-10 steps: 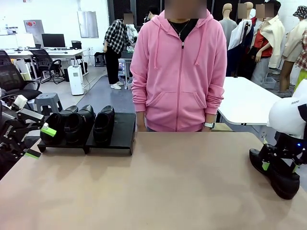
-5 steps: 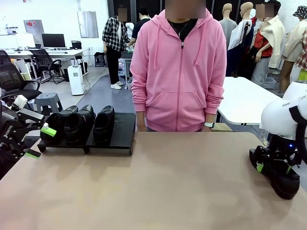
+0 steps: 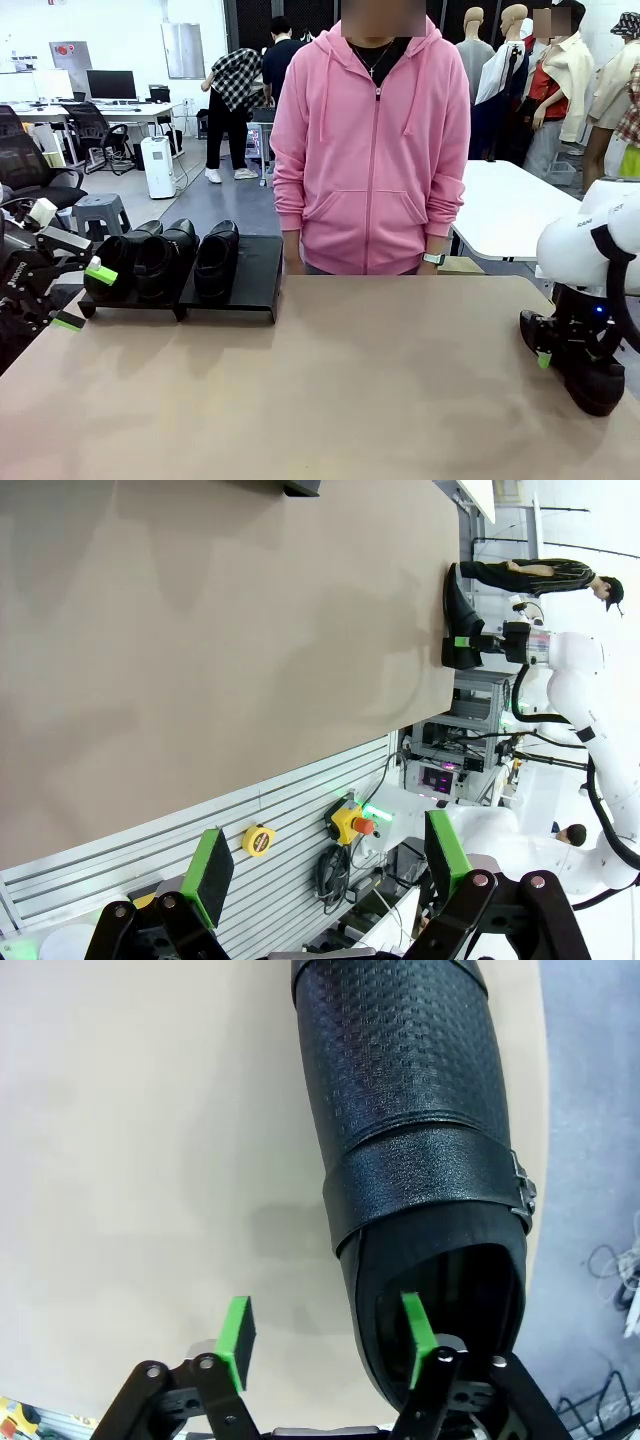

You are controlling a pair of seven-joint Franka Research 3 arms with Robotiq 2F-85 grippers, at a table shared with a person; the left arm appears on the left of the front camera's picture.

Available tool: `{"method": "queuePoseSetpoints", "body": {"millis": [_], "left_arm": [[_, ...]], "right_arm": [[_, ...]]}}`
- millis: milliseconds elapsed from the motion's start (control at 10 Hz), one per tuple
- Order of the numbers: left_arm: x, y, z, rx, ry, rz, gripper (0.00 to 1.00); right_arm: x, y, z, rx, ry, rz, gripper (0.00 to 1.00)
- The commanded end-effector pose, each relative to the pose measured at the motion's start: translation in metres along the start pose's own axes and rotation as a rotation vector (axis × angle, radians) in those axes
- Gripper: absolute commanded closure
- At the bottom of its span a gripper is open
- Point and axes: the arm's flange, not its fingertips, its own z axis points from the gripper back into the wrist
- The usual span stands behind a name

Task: Organize the shoes by placing them on the stand.
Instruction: Pick up one Shoe and place it in the middle of the table.

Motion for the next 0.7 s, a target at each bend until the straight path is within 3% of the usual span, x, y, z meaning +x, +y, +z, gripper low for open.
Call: {"method": "queuePoseSetpoints", "body": {"millis": [0, 600], "left_arm": [[0.0, 0.0, 0.0022, -0.032, -0.002, -0.016, 0.0], [0.0, 0.0, 0.0022, -0.032, -0.002, -0.016, 0.0]], "right_arm": [[0.0034, 0.0048, 0.007, -0.024, 0.001, -0.022, 1.0], [-0.0045, 0.0023, 0.0146, 0.024, -0.008, 0.01, 1.0]]}}
